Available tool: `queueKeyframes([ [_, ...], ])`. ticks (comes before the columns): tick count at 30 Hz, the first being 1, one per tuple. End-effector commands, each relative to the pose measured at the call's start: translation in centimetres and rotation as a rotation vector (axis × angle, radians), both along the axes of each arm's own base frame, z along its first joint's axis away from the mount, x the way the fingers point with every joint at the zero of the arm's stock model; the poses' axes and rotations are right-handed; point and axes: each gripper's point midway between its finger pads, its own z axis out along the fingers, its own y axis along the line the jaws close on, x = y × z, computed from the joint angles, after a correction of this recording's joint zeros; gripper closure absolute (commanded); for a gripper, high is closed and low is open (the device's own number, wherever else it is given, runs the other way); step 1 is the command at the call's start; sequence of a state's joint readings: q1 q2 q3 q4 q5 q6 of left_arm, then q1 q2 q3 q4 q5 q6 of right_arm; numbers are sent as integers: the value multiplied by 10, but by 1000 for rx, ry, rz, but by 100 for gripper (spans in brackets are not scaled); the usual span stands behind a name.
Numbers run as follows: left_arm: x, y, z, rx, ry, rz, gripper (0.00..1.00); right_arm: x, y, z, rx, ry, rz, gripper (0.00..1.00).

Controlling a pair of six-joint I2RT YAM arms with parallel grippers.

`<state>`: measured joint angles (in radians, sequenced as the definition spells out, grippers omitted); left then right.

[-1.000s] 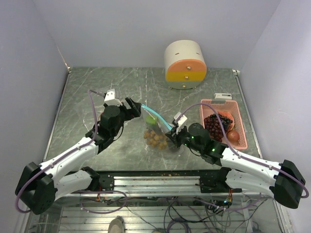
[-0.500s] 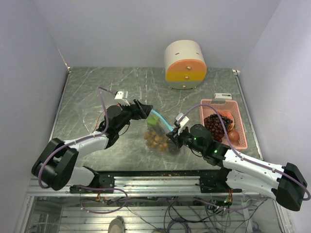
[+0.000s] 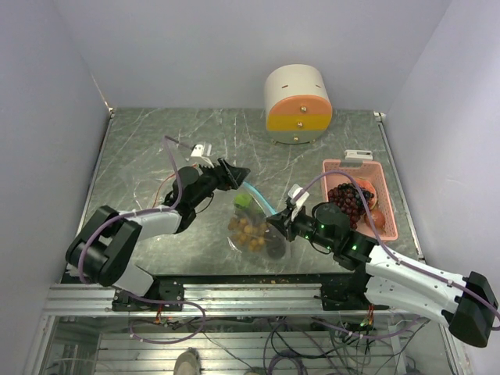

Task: Open the zip-top bag and remove the fake food
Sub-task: Pick up the zipper food storage bag at the center of the board.

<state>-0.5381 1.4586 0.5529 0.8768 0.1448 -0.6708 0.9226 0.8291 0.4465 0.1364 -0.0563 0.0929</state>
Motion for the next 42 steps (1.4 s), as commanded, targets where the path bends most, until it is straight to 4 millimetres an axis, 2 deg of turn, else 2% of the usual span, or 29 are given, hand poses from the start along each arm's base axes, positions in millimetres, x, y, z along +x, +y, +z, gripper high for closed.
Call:
queueKeyframes([
  [1,-8,-26,28,-108,-98,-164,29,-6,4,9,30,-25,38,100],
  [6,-13,-27,22,-133,-90,-178,49,-5,1,8,19,-26,22,100],
  [12,-31,-18,36,-128,-130,-194,92,2,-4,4,5,-28,-25,100],
  [20,-52,-4,50,-107,-164,-189,93,16,-7,4,14,-16,-111,99],
  [23,-57,4,50,-90,-172,-166,93,24,-13,12,39,-18,-176,77],
  [25,-60,7,51,-84,-176,-155,93,28,-17,18,61,-20,-217,55],
  [28,-64,12,53,-77,-188,-147,93,34,-23,33,116,-35,-275,32],
  [32,-68,14,59,-73,-204,-150,93,44,-41,57,197,-59,-394,20],
  [34,-69,15,62,-70,-209,-147,93,50,-50,62,218,-45,-451,17],
  [37,-72,18,68,-70,-223,-139,93,60,-59,55,217,23,-508,12],
  [42,-76,24,74,-66,-239,-123,93,78,-76,27,263,228,-559,11],
])
